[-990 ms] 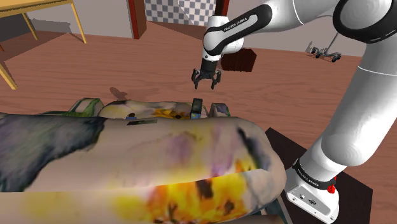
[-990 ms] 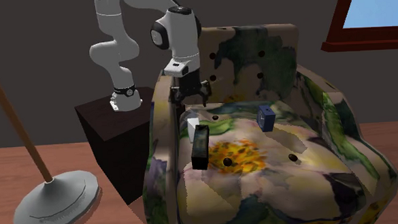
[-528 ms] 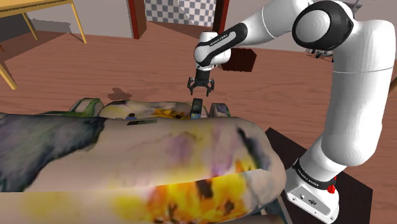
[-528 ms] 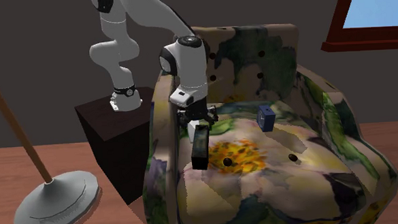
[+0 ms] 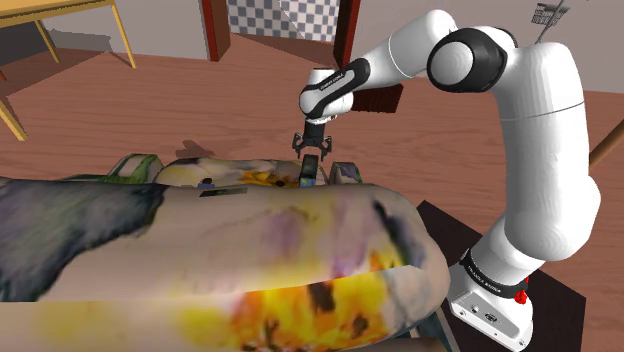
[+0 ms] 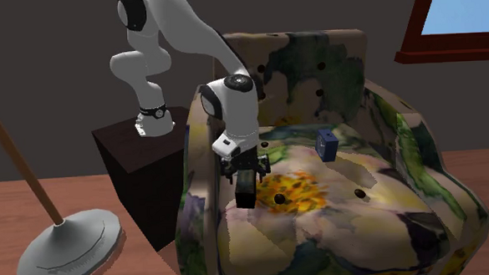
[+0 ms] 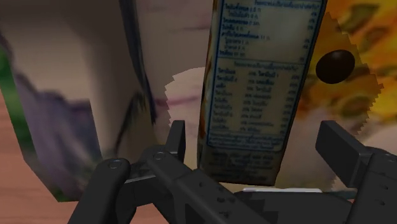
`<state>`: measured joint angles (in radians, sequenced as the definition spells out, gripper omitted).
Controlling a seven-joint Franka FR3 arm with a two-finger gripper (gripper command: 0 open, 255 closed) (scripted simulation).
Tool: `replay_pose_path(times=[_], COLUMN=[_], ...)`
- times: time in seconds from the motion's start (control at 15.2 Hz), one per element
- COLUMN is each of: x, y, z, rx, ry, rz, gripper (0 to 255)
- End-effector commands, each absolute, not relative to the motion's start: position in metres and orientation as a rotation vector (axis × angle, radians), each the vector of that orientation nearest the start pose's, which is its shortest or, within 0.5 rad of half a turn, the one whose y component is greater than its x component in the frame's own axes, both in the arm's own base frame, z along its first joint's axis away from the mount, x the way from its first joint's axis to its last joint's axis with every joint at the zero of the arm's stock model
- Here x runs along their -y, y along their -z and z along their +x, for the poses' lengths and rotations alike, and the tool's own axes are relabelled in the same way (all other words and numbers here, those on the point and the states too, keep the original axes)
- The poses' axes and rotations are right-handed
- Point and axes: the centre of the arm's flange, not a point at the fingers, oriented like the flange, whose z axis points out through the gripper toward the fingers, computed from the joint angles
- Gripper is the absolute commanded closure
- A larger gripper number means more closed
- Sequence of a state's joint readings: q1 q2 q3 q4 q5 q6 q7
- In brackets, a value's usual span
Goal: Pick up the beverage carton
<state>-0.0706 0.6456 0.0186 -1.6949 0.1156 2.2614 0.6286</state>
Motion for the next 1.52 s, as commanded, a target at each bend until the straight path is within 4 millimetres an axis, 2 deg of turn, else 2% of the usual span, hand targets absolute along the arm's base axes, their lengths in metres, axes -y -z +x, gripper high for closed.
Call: replay_pose_path(times=[0.0,0.2,0.26,0.86,1.45], x=[0.033,0.033,0.033,0.033,0.033], y=[-0.204,-0.196,-0.195,-0.196,-0.243], z=[0.667,0.667,0.667,0.667,0.667], rx=[-1.14,-1.14,-1.14,-1.14,-1.14], ry=[-0.158,-0.158,-0.159,-0.158,-0.158], rz=[-2.847,-2.847,-2.847,-2.847,-2.847], gripper=[0,0,255,255,255])
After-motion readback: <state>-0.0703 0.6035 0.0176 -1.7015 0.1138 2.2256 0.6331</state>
